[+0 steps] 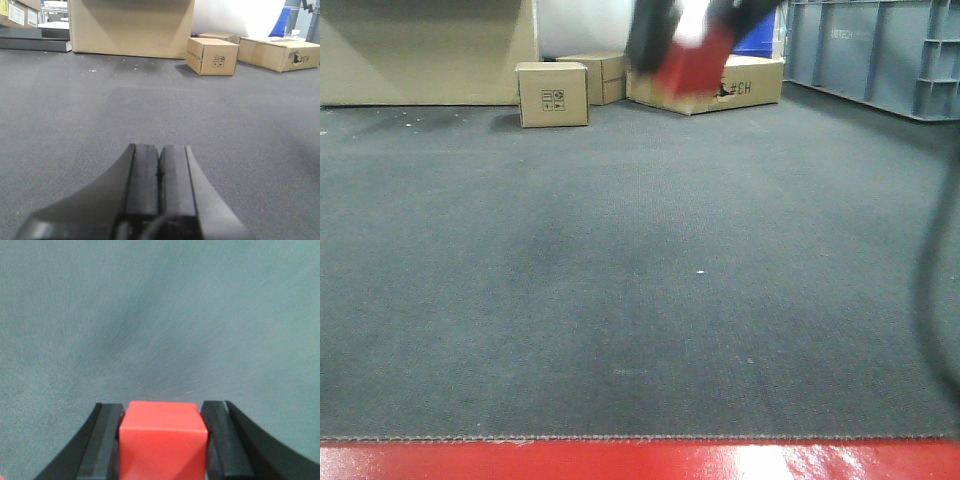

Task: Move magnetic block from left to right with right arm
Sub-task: 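Lower the red cube onto the carpet with the right gripper, then open the right gripper and raise it away from the cube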

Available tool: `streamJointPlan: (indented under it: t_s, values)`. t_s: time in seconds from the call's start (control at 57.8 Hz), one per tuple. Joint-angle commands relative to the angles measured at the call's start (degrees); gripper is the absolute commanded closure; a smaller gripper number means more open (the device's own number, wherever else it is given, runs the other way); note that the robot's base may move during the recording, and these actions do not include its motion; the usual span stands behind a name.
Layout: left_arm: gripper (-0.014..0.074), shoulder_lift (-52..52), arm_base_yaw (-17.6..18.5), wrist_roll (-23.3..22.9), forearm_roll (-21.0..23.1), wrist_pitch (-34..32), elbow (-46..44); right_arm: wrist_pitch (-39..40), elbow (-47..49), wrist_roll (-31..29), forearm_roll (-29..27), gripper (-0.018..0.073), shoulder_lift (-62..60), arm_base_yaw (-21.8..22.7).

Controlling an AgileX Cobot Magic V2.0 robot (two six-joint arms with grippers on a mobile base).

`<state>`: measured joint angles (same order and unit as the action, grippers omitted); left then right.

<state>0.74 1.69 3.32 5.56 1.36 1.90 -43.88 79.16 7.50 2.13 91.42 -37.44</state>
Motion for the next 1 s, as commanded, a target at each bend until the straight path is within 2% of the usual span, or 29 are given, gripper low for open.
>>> streamJointPlan:
  t_s: [0.0, 0.242, 0.623, 0.692, 0.865, 0.986]
  values:
    - [0.0722, 0.5, 0.3, -0.3, 0.3, -4.5, 0.5, 2.3, 2.5, 0.1, -0.6, 0.0326, 1.6, 0.2]
    - [0.0722, 0.5, 0.3, -0.3, 0.3, -4.5, 0.5, 2.2, 2.5, 0.4, -0.5, 0.0326, 10.0, 0.2]
    - [0.0722, 0.5, 0.3, -0.3, 0.3, -4.5, 0.5, 0.8, 2.5, 0.4, -0.2, 0.0314, 12.9, 0.2]
    - [0.0722, 0.5, 0.3, -0.3, 0.3, -4.5, 0.5, 0.8, 2.5, 0.4, -0.2, 0.0255, 12.9, 0.2]
    - [0.0722, 0.5, 0.3, -0.3, 0.3, -4.5, 0.5, 0.7, 2.5, 0.4, -0.2, -0.0096, 12.8, 0.2]
    - [0.0722, 0.5, 0.3, -0.3, 0.3, -4.5, 0.5, 0.7, 2.5, 0.4, -0.2, -0.0069, 12.0, 0.2]
